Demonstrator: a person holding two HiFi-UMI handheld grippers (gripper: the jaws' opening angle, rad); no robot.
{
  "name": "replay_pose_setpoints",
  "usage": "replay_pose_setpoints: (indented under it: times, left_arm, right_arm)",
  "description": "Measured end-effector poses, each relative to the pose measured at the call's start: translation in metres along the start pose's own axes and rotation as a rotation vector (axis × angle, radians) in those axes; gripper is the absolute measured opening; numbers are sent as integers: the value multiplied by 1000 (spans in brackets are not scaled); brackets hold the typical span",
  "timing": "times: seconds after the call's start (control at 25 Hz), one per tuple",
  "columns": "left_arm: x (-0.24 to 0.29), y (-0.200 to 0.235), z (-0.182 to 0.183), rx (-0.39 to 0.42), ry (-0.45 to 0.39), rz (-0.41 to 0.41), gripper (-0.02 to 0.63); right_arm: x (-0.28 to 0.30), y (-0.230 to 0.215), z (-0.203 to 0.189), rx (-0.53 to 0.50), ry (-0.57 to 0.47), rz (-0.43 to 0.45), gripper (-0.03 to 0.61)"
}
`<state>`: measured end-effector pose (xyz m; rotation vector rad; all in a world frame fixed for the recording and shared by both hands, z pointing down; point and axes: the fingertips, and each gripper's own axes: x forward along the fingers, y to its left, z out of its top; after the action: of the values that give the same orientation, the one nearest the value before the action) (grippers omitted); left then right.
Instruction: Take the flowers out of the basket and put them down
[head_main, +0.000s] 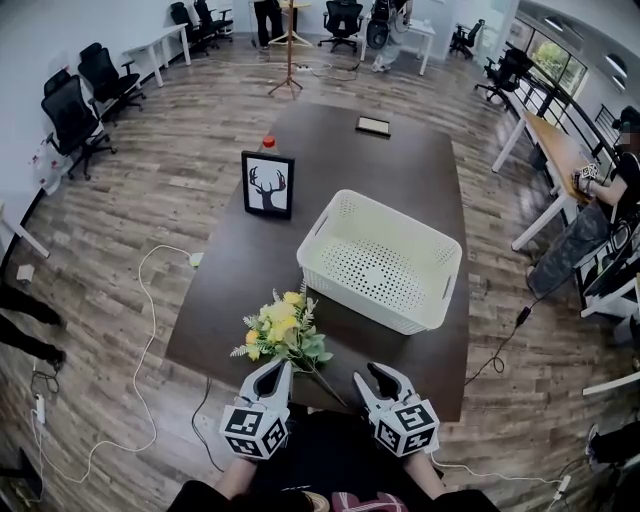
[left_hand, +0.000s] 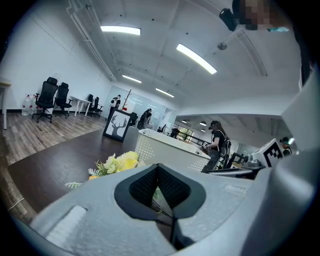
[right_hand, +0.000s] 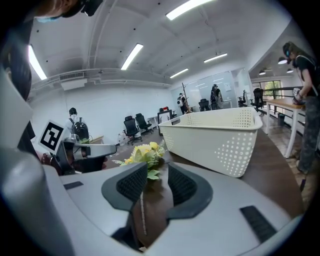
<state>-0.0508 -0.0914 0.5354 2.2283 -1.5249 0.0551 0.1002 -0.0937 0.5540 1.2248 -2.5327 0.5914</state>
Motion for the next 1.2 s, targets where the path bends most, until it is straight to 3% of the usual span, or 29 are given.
replay_pose_setpoints:
  times: [0.16, 0.52, 1.2]
  left_arm:
    - [3, -7, -1, 15, 4, -19, 8]
    - [4, -12, 1, 21, 4, -32, 8]
    - [1, -10, 0, 26, 5, -28, 8]
  right_arm:
    - [-6, -8, 2, -2, -20, -52, 71]
    - [-10, -15, 3, -6, -32, -96, 13]
    - [-5, -14, 0, -42, -20, -126, 8]
